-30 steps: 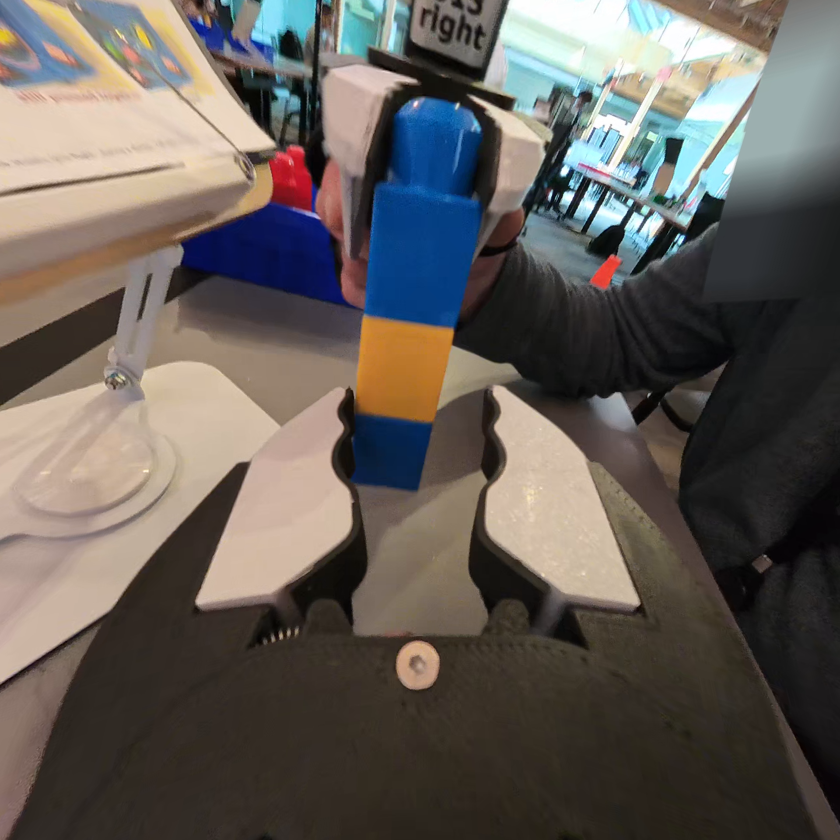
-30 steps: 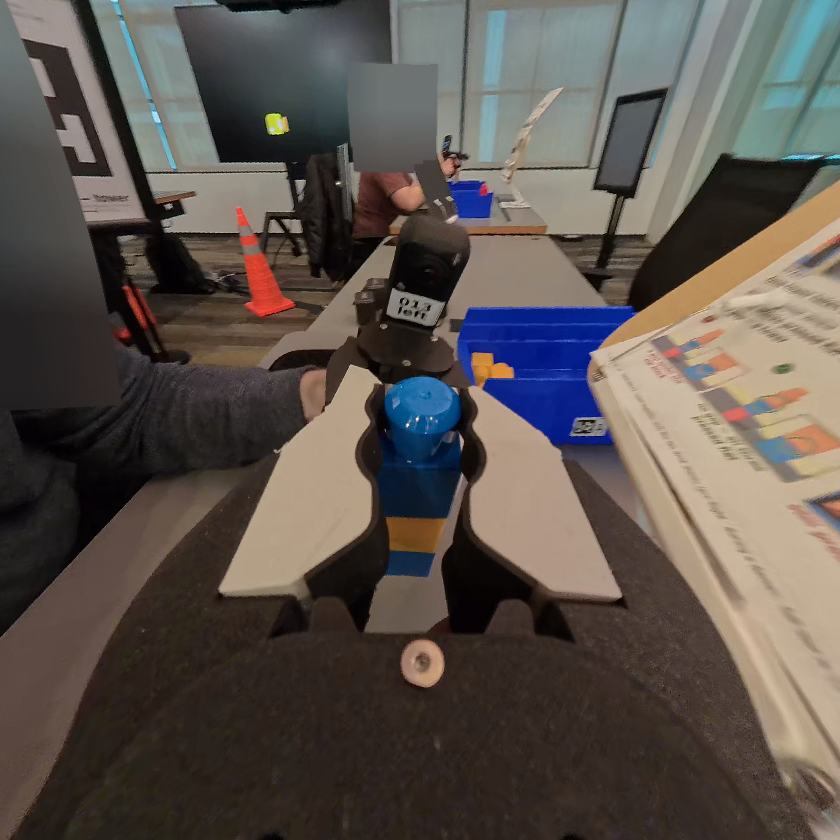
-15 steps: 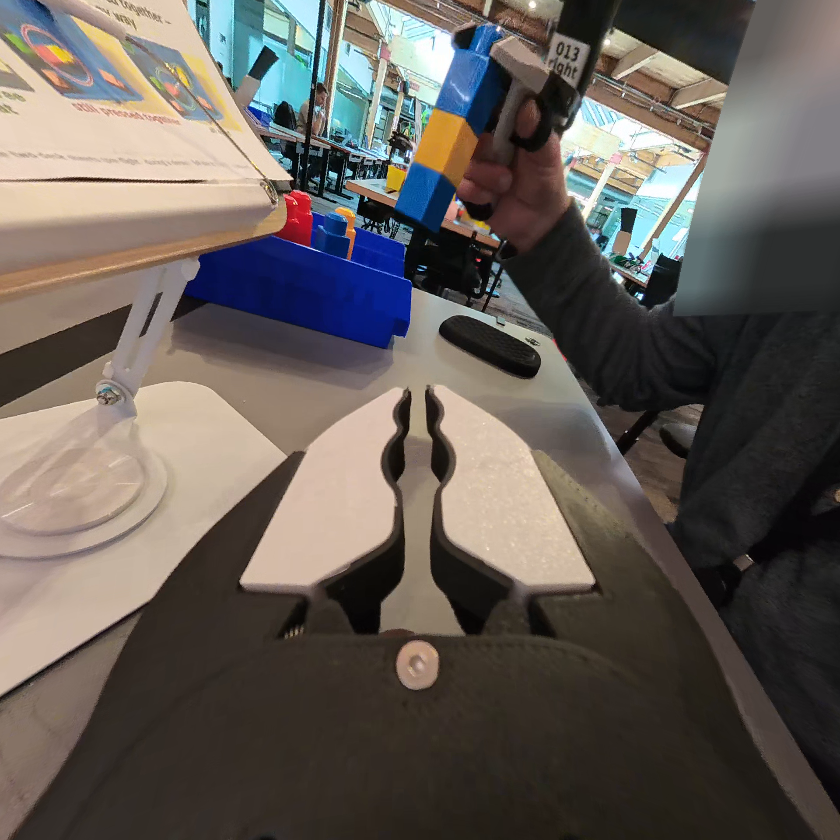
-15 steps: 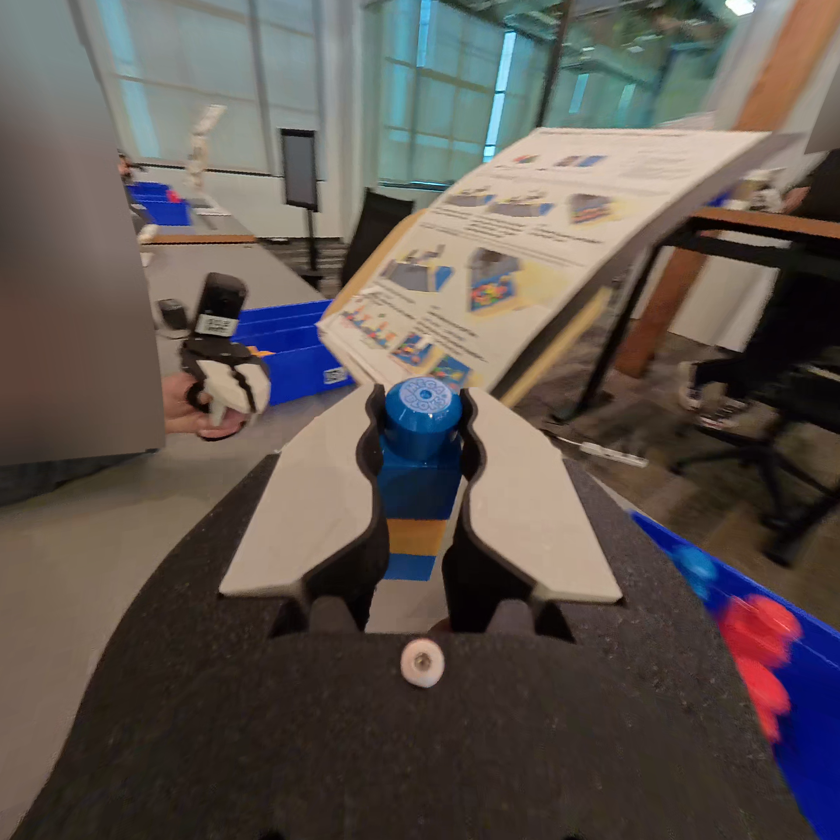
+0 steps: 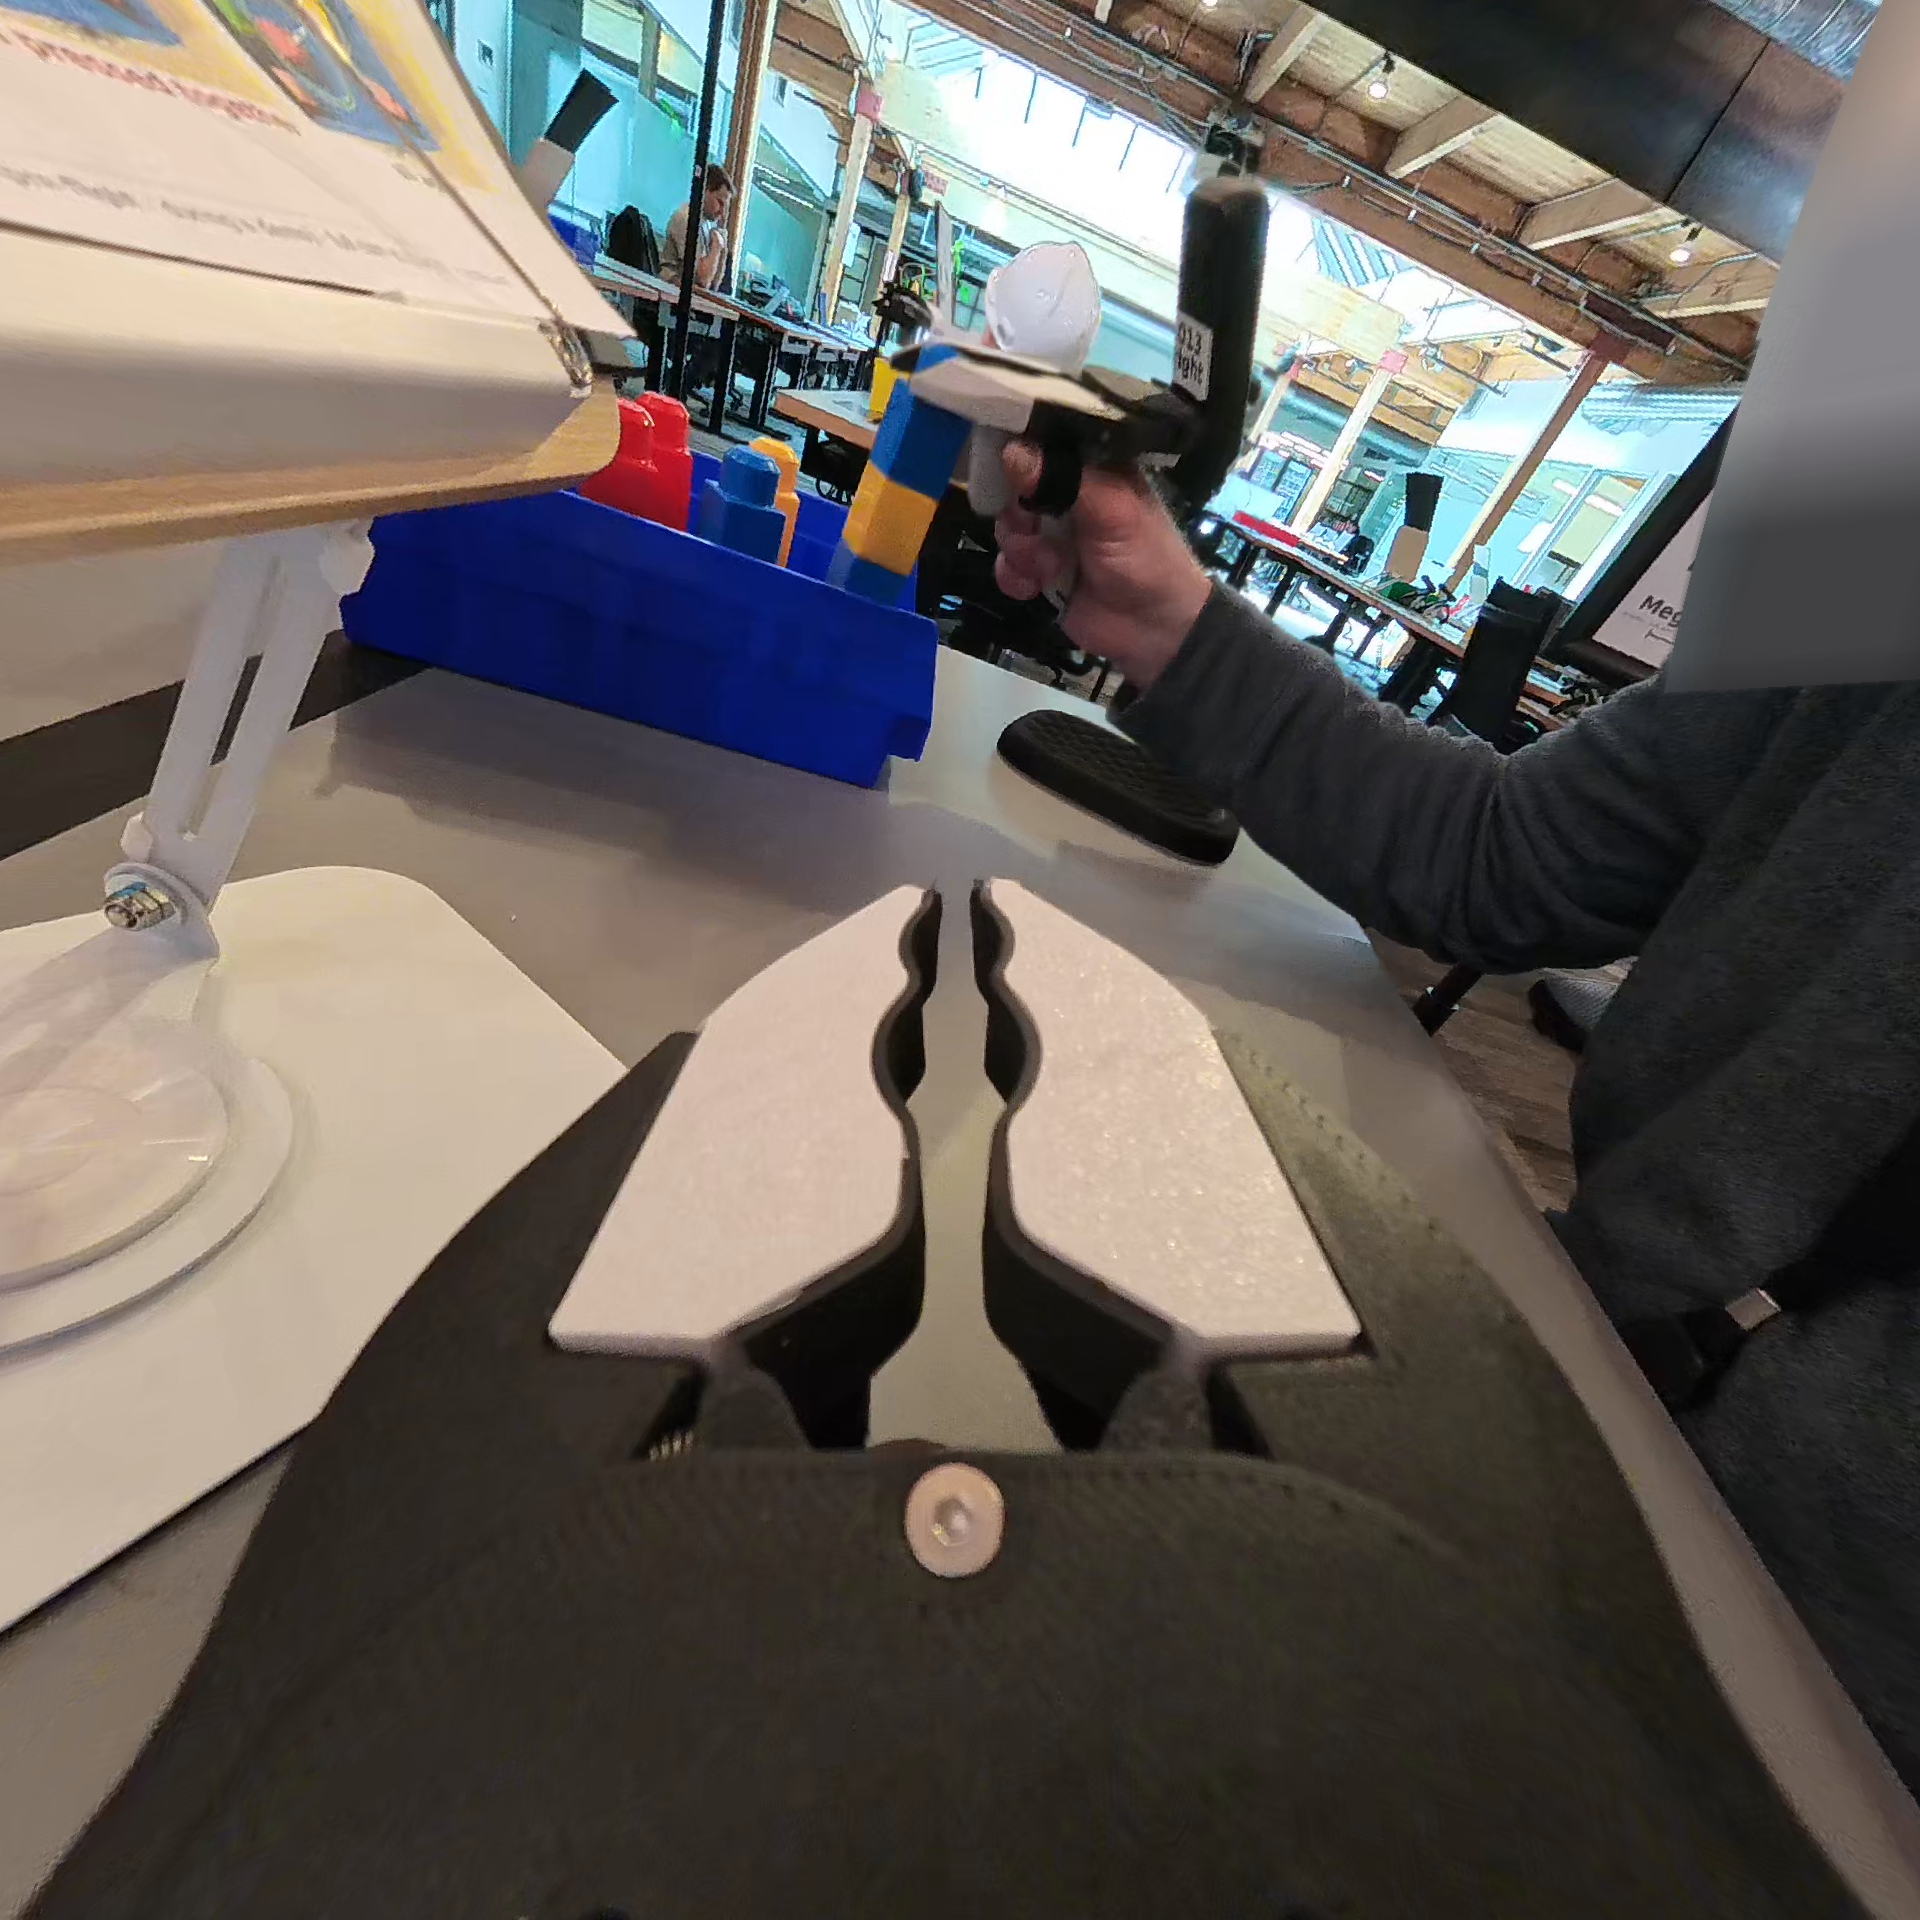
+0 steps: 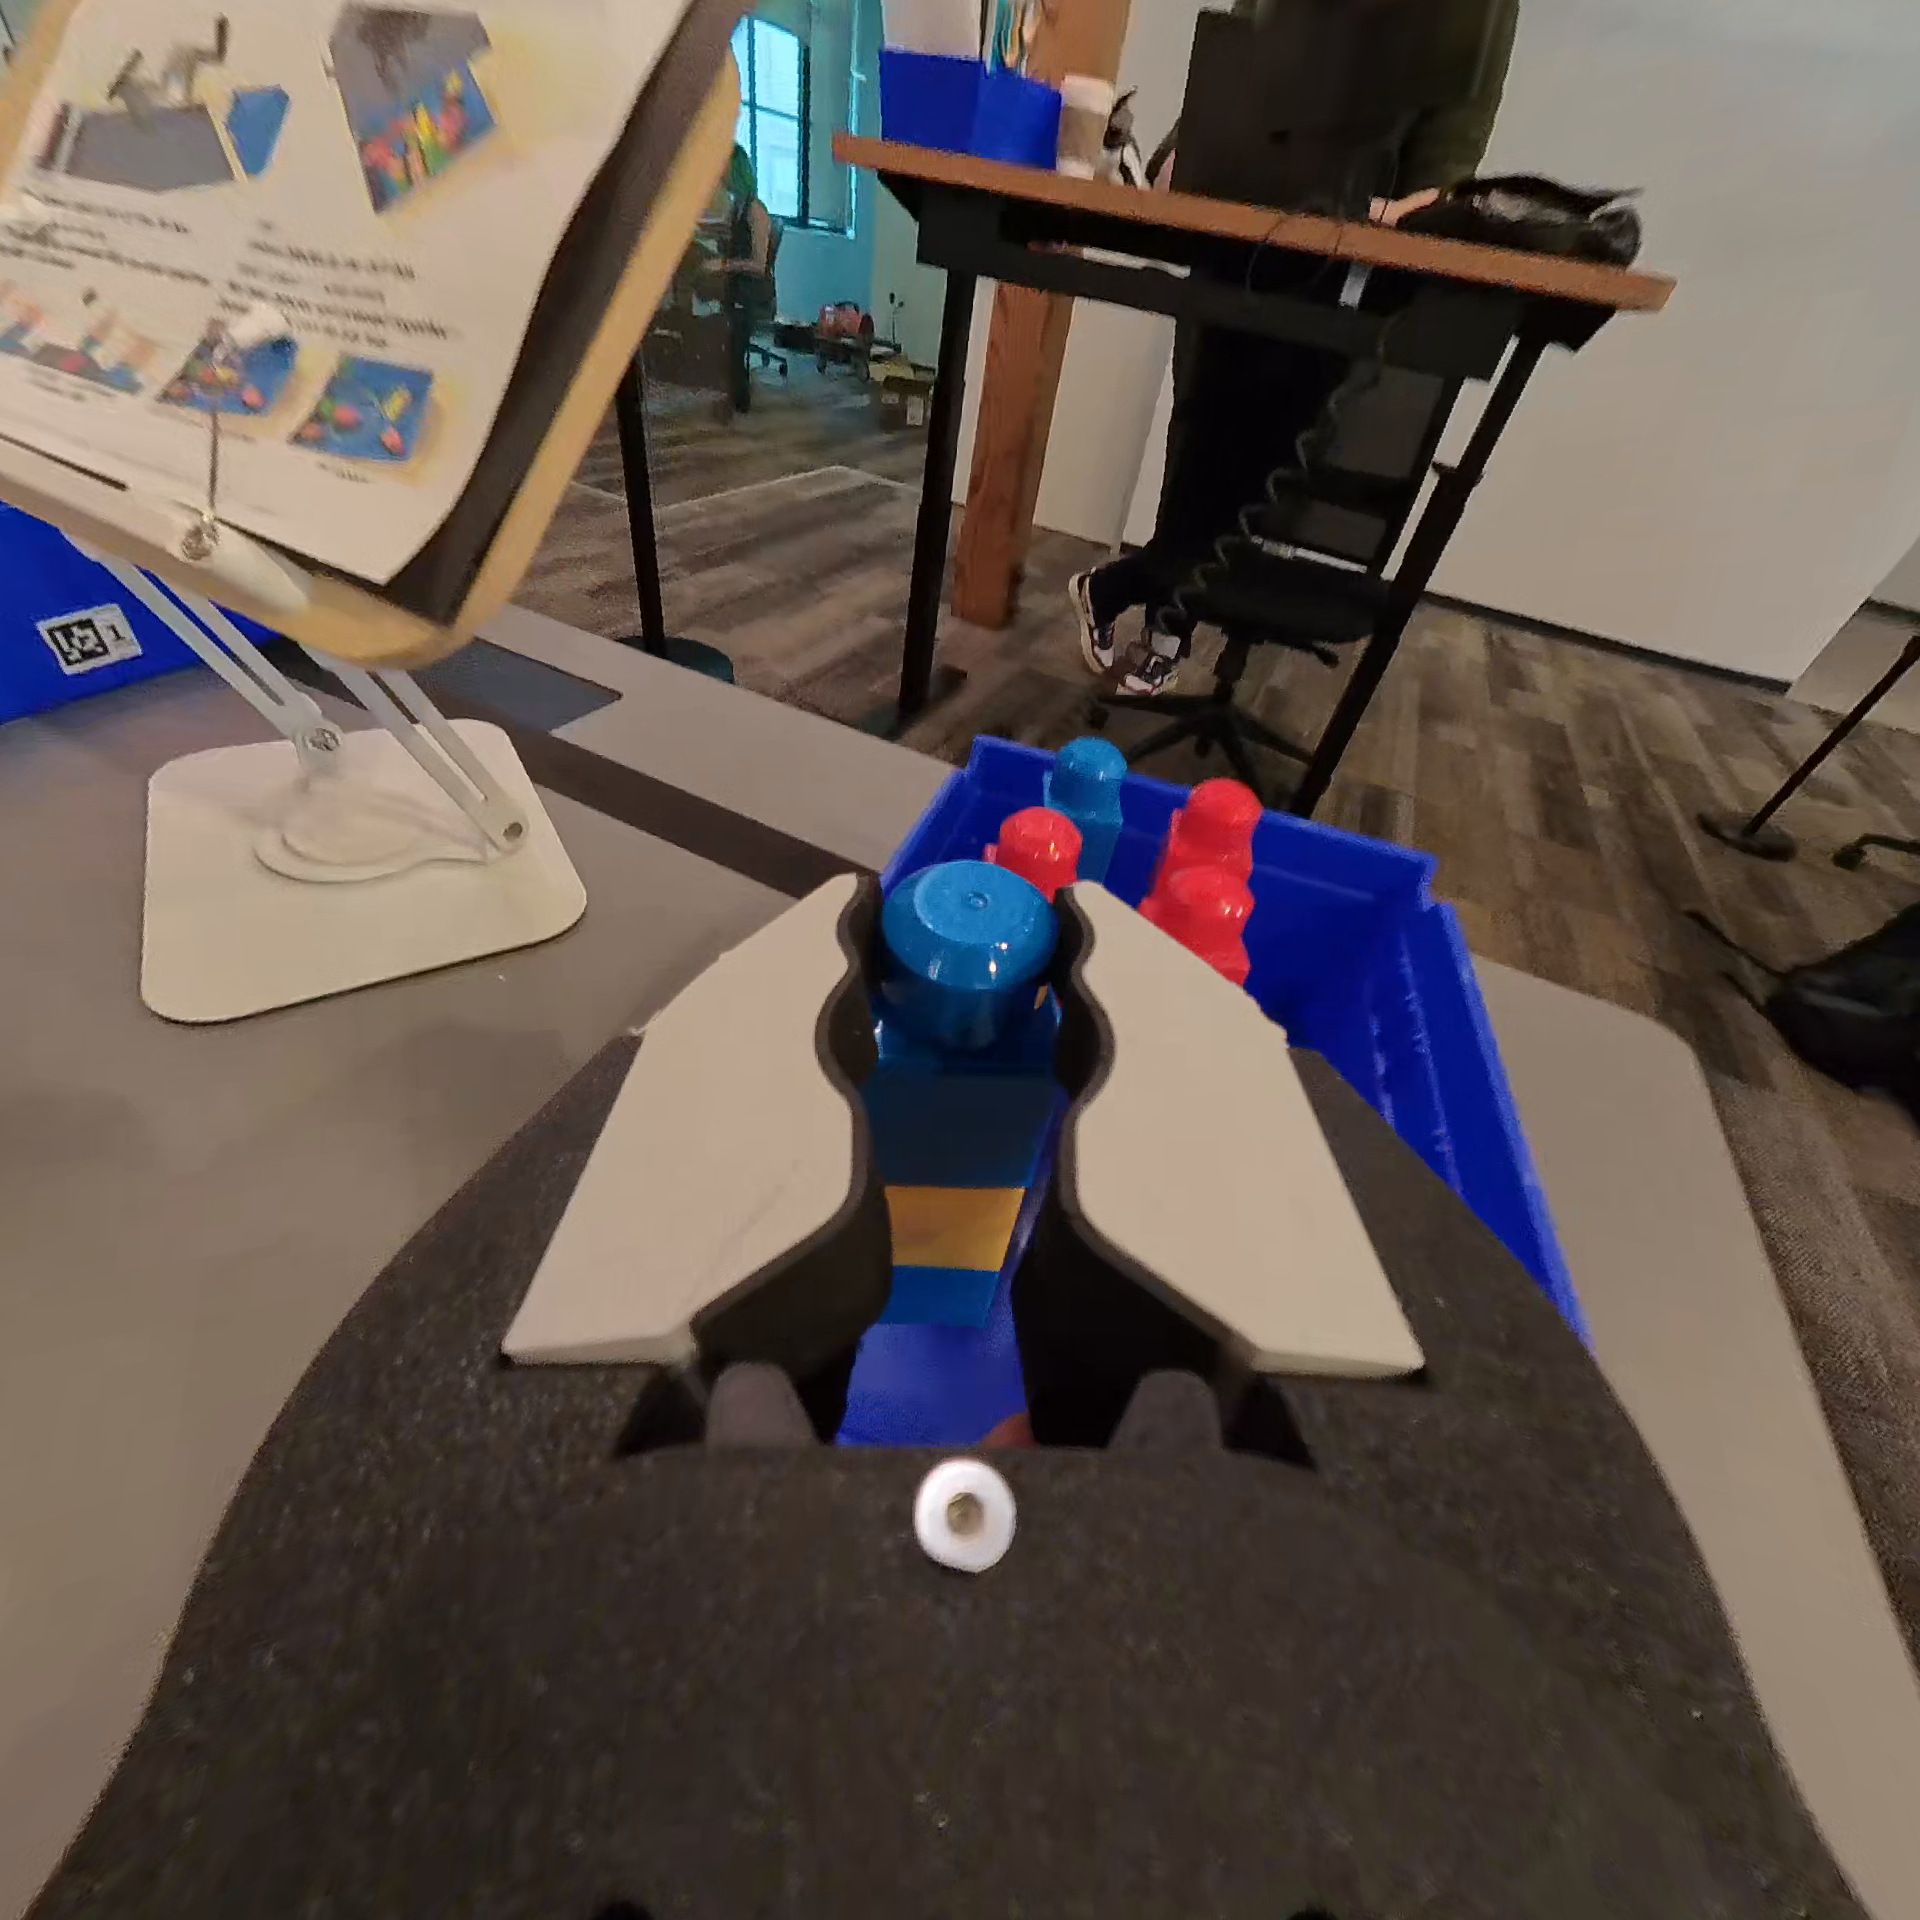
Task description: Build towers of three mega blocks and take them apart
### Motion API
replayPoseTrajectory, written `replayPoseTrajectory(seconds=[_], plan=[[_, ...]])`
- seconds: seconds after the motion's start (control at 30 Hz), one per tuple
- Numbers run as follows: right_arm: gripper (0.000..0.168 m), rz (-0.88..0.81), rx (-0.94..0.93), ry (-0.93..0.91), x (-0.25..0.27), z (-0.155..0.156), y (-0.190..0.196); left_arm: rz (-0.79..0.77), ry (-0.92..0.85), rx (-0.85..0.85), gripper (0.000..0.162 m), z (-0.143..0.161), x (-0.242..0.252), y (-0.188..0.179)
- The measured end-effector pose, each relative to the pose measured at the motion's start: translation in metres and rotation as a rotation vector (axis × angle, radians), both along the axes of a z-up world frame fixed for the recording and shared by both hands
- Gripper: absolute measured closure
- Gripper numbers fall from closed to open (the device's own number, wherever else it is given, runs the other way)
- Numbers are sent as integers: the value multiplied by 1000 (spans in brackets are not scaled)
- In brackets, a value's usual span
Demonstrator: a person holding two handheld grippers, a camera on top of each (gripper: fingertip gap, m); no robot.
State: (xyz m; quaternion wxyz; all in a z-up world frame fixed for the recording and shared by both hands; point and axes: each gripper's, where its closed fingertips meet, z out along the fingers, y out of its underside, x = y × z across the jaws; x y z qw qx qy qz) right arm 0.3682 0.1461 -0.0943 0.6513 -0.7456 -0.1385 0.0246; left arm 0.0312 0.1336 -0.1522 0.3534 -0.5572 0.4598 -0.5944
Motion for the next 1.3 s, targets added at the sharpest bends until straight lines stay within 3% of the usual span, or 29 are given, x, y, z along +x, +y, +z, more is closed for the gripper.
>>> replayPoseTrajectory(seconds=[0.2, 0.4, 0.63, 0.77, 0.93, 1.07, 1.2, 1.3], plan=[[138, -37, -67, -2, 1, -42, 12, -3, 6, -12, 156, -6, 4, 2], [138, -54, -107, 15, 1, -66, 16, -1, 12, -16, 155, -9, 5, 3], [137, -49, -112, 33, 0, -70, 17, -8, 22, -20, 154, -13, 7, 2], [128, -59, -118, 20, 2, -71, 18, -15, 20, -22, 154, -13, 8, 1], [119, -80, -79, 11, 5, -58, 11, -15, 19, -22, 153, -13, 8, 1], [119, -114, 34, -35, 1, -21, -9, -9, 17, -22, 152, -15, 10, 2], [138, -16, 135, -95, -51, 13, -29, 12, 25, -10, 155, -19, 15, 4], [159, 140, 125, -78, -117, 13, -32, 36, 19, -13, 159, -21, 19, 8]])
